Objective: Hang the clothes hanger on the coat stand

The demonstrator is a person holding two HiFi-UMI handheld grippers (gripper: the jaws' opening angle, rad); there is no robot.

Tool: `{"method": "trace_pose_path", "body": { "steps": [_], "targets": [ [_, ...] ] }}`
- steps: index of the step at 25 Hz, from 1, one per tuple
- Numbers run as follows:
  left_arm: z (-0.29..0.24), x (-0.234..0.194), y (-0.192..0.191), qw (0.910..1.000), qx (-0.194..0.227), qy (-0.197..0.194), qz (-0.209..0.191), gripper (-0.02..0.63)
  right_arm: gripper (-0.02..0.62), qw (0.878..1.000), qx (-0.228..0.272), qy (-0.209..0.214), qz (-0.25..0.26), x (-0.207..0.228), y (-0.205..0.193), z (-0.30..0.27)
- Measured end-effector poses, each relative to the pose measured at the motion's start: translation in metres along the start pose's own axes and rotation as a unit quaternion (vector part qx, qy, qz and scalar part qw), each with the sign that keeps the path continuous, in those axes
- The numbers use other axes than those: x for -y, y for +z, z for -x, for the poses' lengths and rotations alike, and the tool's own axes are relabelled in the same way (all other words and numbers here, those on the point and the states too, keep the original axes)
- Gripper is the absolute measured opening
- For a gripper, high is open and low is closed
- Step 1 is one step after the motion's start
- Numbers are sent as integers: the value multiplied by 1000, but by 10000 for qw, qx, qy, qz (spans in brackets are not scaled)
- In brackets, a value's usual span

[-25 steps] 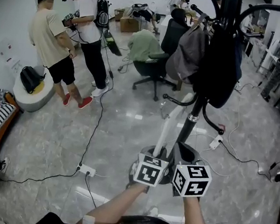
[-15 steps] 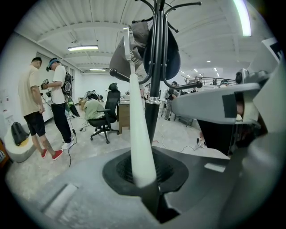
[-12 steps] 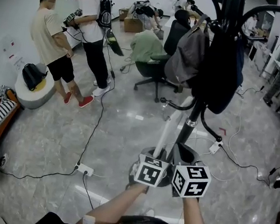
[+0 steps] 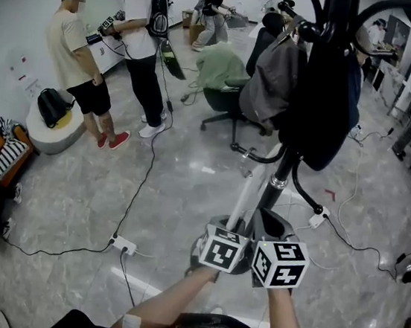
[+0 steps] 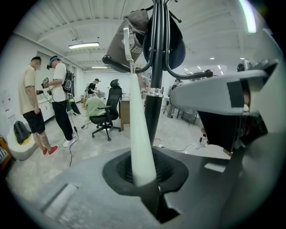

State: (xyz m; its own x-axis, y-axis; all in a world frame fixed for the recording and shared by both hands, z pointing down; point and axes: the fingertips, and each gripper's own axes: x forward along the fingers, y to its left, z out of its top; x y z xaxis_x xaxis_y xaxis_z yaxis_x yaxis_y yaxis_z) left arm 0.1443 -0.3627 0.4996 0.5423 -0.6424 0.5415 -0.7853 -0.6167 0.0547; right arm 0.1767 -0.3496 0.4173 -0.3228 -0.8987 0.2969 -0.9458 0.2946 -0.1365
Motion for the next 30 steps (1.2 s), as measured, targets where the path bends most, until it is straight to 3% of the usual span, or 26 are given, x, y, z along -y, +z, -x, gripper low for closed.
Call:
{"method": "trace_pose_path", "body": {
  "steps": [30],
  "targets": [
    [-66, 11, -23, 9986, -461, 100, 236, 38, 0, 9994, -160, 239, 217, 44, -10, -27]
  ]
}}
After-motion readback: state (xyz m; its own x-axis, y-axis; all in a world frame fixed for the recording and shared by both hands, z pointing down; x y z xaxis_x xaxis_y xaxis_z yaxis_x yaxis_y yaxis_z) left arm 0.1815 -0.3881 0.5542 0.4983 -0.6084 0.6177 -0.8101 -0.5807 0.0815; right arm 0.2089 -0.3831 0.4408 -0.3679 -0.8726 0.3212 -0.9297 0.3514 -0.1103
